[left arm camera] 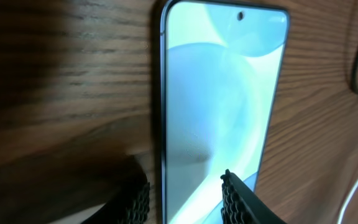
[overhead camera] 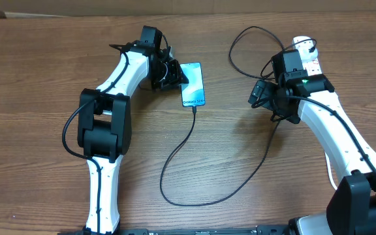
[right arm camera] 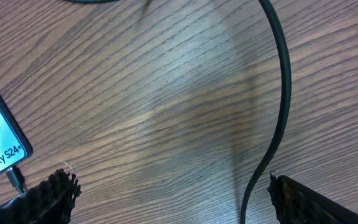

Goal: Plug charger to phone and switch on socket
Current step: 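Open the left gripper and lift the left arm away from the phone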

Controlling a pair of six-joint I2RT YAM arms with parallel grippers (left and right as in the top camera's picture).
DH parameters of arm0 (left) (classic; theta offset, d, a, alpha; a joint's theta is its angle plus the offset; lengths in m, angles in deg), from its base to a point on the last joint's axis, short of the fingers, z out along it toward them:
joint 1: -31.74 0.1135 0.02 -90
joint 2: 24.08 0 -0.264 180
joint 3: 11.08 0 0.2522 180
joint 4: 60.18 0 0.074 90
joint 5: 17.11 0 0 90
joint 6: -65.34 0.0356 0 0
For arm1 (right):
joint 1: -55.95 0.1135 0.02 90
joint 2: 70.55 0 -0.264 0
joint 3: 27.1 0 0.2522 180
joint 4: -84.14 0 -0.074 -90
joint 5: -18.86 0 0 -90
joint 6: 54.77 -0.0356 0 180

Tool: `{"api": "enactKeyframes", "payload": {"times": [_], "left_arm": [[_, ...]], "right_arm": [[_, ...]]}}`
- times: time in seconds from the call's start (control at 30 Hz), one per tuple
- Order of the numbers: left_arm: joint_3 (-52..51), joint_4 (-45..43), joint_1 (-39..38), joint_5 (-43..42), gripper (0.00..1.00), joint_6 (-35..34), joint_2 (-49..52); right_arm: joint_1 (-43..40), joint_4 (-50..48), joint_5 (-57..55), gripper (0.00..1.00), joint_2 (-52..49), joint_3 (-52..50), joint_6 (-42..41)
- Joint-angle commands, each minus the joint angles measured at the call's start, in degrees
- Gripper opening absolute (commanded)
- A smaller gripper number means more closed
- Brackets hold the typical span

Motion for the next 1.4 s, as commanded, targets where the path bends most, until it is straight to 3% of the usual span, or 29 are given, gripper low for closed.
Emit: {"api": "enactKeyframes", "payload": {"times": [0.0, 0.2, 0.37, 0.63, 0.8, 0.83, 0.93, 1.0, 1.1, 1.2, 1.37], "left_arm": [[3.1, 3.2, 0.3, 6.1, 0.36, 2.8, 0.4], [15.4, 16.4, 0.4, 11.8, 0.36, 8.3, 0.4], [27.8, 27.7, 0.4, 16.4, 0.35, 8.4, 0.4], [50.3, 42.7, 0.4, 16.8, 0.36, 8.2, 0.3], [64.2, 50.4, 1.1, 17.2, 0.41, 8.0, 0.2], [65.6, 50.4, 1.2, 15.8, 0.47, 8.4, -0.6], [66.9, 50.4, 1.4, 15.0, 0.59, 7.8, -3.6], [66.9, 50.4, 1.4, 15.1, 0.77, 8.3, -6.4], [66.4, 50.4, 1.4, 15.1, 0.93, 9.8, -10.2], [63.1, 50.4, 1.4, 15.4, 1.00, 10.8, -15.2], [48.1, 50.4, 1.4, 18.5, 1.00, 10.8, -27.0]], "right_arm": [[-0.3, -0.2, -0.6, 1.00, 1.0, 0.5, 0.3], [-0.3, -0.2, -0.6, 1.00, 1.0, 0.5, 0.2], [-0.3, -0.2, -0.6, 1.00, 1.0, 0.5, 0.2], [-0.3, -0.2, -0.6, 1.00, 1.0, 0.5, 0.3], [-0.3, -0.2, -0.6, 1.00, 1.0, 0.5, 0.3], [-0.3, -0.2, -0.6, 1.00, 1.0, 0.5, 0.3], [-0.3, -0.2, -0.6, 1.00, 1.0, 0.5, 0.2], [-0.3, -0.2, -0.6, 1.00, 1.0, 0.5, 0.3], [-0.3, -0.2, -0.6, 1.00, 1.0, 0.5, 0.2], [-0.3, -0.2, -0.6, 1.00, 1.0, 0.5, 0.2], [-0.3, -0.2, -0.6, 1.00, 1.0, 0.5, 0.3]]}}
